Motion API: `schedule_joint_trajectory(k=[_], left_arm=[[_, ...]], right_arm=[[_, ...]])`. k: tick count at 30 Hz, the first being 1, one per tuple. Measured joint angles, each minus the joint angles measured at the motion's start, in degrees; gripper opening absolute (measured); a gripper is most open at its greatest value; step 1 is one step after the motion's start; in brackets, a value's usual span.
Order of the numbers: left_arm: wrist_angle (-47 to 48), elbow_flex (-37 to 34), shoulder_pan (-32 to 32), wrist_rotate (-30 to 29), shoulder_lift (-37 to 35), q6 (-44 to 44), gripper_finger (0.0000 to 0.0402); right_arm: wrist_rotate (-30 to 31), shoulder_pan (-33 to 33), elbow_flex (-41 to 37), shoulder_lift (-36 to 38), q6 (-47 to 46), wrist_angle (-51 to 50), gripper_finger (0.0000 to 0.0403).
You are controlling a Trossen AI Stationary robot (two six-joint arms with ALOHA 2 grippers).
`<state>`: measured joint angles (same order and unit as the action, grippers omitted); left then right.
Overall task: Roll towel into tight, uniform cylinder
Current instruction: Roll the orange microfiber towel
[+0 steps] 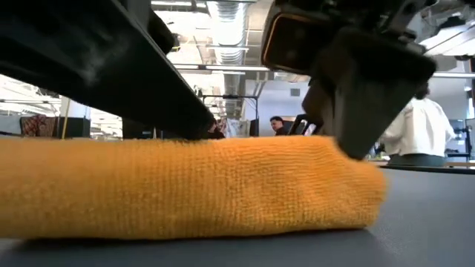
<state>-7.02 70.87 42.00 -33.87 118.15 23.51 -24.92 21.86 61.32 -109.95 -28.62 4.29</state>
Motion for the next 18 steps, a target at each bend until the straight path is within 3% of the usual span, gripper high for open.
schedule_joint_trajectory(k=[10, 18], left_arm=[[0.33, 0.0, -3.05, 2.58, 0.0, -0.8, 0.0], [-2.82, 0.04, -3.97, 0.8, 0.02, -3.31, 0.0]], right_arm=[[6.11, -0.03, 0.0, 0.0, -0.43, -4.92, 0.0018], [8.67, 0.65, 0.0, 0.0, 5.23, -4.03, 0.0018]])
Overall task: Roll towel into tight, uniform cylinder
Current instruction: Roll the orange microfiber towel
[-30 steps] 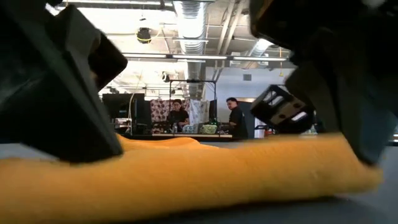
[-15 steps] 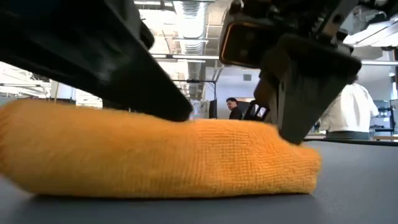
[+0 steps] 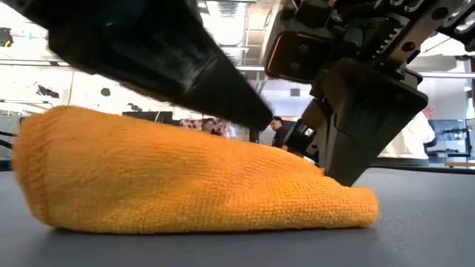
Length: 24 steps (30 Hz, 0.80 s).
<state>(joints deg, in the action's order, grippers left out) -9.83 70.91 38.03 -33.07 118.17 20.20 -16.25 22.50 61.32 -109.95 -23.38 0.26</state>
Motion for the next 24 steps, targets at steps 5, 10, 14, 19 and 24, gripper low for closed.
schedule_joint_trajectory(k=[5, 10, 14, 19, 24], left_arm=[[-0.41, 0.02, -0.65, 1.01, 0.01, 0.58, 0.0], [0.45, 0.02, -1.4, 4.11, 0.02, 2.79, 0.0], [0.33, 0.02, -1.54, 4.09, 0.02, 2.9, 0.0], [0.34, 0.04, -1.78, 5.77, 1.36, 4.36, 0.0], [0.32, 0.02, -2.09, 5.75, 3.26, 6.32, 0.0]], right_arm=[[0.26, 0.1, 0.02, 0.0, 1.42, 1.45, 0.0018], [0.33, 0.09, 0.02, 0.0, 1.41, 1.89, 0.0018], [1.64, 0.55, 0.02, 0.0, -0.53, 1.53, 0.0018], [2.73, 1.19, 0.02, 0.0, -2.73, 1.46, 0.0018], [3.11, 1.8, 0.08, 0.0, -3.14, 0.93, 0.0018]])
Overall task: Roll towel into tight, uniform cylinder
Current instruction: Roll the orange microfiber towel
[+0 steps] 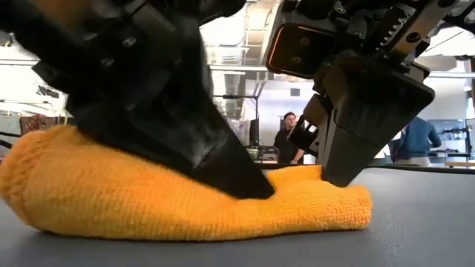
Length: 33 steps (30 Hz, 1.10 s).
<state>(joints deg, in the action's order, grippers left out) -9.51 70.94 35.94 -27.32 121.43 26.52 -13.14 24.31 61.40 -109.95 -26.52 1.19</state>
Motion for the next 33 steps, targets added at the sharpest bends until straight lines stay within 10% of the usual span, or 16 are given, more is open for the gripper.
schedule_joint_trajectory(k=[14, 24, 33], left_arm=[[2.5, 0.13, 0.24, -0.41, 0.43, 3.75, 0.0], [2.65, 0.09, 0.58, -0.06, 0.43, 3.92, 0.0], [2.2, 0.07, 0.64, 0.07, 0.43, 4.22, 0.0]], right_arm=[[0.86, 0.02, -0.04, 3.79, 6.51, -6.64, 0.0136], [33.46, 15.69, -4.87, 6.54, 23.01, 6.33, 0.0154], [44.88, 20.31, -3.73, -0.15, 40.7, 11.25, 0.0154]])
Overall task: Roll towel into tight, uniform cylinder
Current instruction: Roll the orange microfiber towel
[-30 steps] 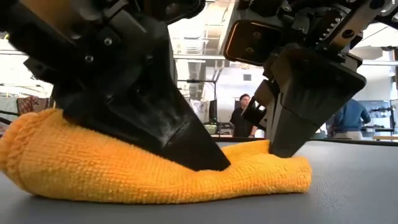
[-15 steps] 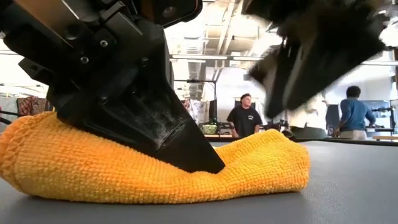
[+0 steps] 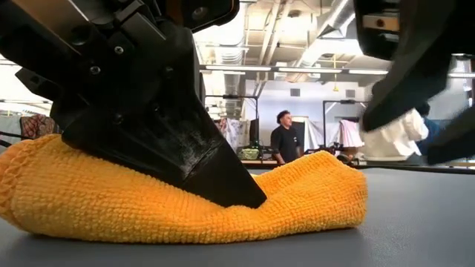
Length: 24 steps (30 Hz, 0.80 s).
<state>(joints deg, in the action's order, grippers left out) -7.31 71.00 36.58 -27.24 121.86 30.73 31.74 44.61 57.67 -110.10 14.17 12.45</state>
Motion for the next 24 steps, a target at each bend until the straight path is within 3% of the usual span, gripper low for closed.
schedule_joint_trajectory(k=[4, 16, 24], left_arm=[[-0.09, 0.0, 0.02, 0.06, 0.0, 0.48, 0.0], [-0.03, -0.04, 0.02, 0.98, 0.0, 0.49, 0.0], [0.13, -0.04, 0.02, 1.14, -0.02, 0.4, 0.0]], right_arm=[[4.51, -0.23, 0.05, -0.98, 5.32, -1.11, 0.0154], [4.27, -0.11, 0.22, -3.35, 21.32, 0.6, 0.0153], [1.15, -1.41, 0.33, -5.19, 25.29, 1.16, 0.0135]])
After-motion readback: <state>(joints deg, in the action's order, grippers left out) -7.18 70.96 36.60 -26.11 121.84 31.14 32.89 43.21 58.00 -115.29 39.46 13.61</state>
